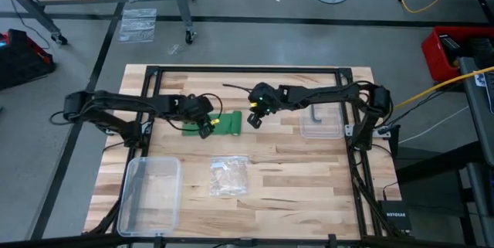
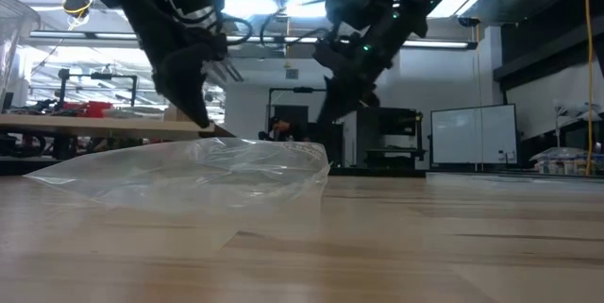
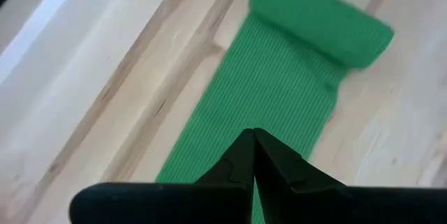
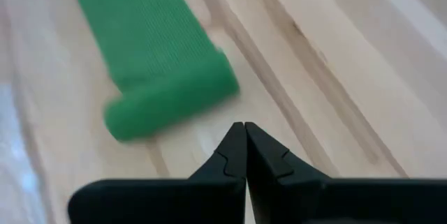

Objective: Roll bandage
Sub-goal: Roll the bandage

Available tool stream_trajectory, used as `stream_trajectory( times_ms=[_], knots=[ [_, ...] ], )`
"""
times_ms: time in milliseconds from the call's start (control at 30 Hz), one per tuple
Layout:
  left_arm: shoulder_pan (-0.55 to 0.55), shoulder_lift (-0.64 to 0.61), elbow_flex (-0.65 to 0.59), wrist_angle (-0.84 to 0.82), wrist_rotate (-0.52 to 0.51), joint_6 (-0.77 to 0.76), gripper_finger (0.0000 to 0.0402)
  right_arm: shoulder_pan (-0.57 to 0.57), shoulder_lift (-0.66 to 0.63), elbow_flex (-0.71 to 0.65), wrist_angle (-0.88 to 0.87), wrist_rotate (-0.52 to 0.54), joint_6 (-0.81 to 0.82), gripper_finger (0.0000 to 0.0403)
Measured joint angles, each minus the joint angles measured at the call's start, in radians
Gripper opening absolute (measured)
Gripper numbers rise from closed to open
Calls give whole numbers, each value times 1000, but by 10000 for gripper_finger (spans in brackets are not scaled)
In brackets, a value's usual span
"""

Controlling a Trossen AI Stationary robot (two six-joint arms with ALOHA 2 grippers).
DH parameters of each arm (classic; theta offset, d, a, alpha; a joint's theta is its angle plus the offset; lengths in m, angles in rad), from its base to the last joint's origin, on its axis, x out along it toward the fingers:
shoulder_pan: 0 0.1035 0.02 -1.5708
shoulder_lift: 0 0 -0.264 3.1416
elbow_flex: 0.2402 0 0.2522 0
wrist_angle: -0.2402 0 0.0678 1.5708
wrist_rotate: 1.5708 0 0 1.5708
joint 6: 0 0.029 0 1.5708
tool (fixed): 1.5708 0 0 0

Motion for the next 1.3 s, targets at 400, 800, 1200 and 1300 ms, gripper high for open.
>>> stream_trajectory(
  times_ms=[400, 800, 1200, 1300],
  knots=[
    [0, 188, 1, 145, 77, -34, 0, 0, 0, -55, -109, 18, 1, 0],
    [1, 367, 48, 277, 101, -25, 0, 0, -3, -57, -180, 18, 0, 0],
    [1, 484, 161, 312, 142, 21, 0, 0, -3, -57, -216, 21, 0, 0],
    [1, 504, 192, 312, 145, 31, 0, 1, -11, -57, -235, 28, 0, 0]
  ],
)
